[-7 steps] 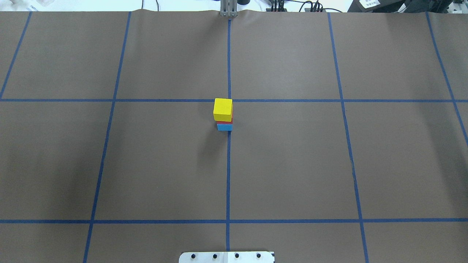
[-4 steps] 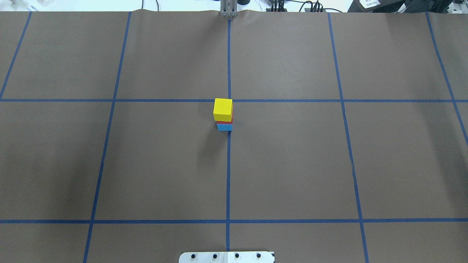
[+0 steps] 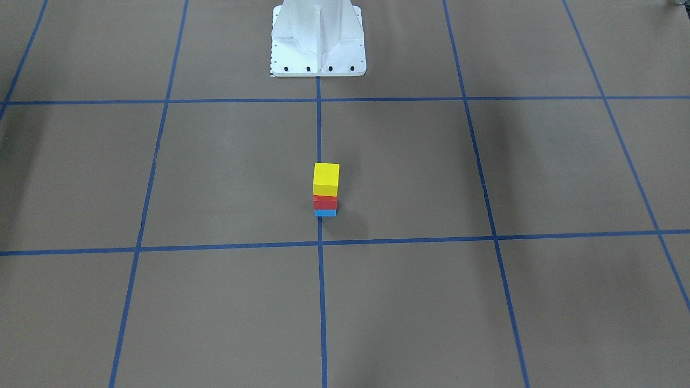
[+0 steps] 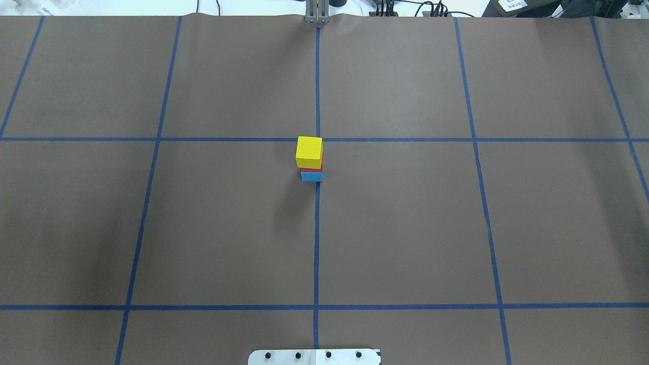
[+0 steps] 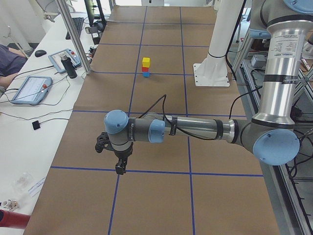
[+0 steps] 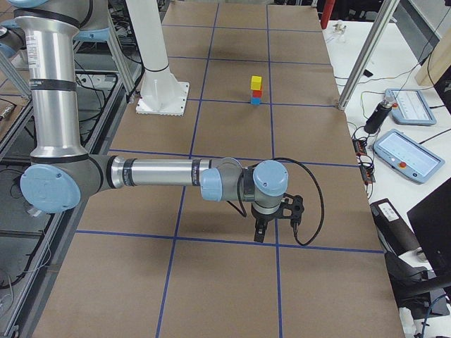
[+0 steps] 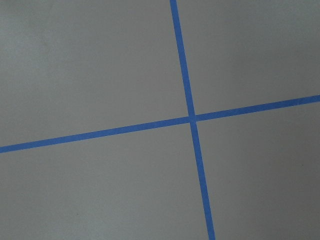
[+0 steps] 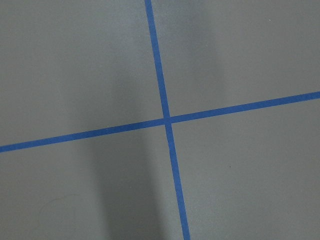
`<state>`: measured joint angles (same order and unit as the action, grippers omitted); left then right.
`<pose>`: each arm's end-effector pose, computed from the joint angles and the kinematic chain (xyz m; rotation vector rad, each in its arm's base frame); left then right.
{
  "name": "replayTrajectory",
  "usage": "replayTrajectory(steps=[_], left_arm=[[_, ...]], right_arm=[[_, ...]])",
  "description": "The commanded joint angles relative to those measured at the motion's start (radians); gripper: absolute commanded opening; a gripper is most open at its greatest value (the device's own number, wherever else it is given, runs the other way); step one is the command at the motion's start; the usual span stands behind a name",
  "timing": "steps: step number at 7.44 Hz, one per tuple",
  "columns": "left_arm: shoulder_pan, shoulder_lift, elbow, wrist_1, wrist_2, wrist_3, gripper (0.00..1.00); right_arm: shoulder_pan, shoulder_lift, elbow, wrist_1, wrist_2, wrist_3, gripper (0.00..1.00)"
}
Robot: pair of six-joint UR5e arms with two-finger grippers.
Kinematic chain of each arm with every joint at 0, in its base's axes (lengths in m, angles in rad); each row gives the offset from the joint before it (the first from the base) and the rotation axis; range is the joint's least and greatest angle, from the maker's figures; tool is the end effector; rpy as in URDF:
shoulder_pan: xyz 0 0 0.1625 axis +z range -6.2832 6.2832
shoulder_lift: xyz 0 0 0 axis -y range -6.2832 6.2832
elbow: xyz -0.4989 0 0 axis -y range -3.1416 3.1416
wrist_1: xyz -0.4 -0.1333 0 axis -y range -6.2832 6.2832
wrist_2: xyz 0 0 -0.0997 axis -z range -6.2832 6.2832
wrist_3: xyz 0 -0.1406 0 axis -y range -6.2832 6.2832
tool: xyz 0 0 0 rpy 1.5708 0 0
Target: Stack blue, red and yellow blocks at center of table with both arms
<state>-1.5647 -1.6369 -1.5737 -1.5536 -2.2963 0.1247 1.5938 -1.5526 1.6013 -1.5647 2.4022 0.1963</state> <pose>-0.0367 -0.5373 0.7326 0.0925 0.7218 0.1438 0.0412 -0.5125 0.7310 -0.0205 -0.8338 0.1837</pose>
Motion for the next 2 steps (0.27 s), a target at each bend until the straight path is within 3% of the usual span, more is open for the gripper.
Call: replayTrajectory(steps=[1, 2], left_arm=[[0.000, 0.000, -0.002, 0.001, 0.000, 0.000, 1.00], [0.000, 0.000, 0.000, 0.001, 0.000, 0.000, 1.00]], right_arm=[[0.000, 0.000, 0.000, 0.000, 0.000, 0.000, 0.99], [0.000, 0.000, 0.000, 0.000, 0.000, 0.000, 0.99]])
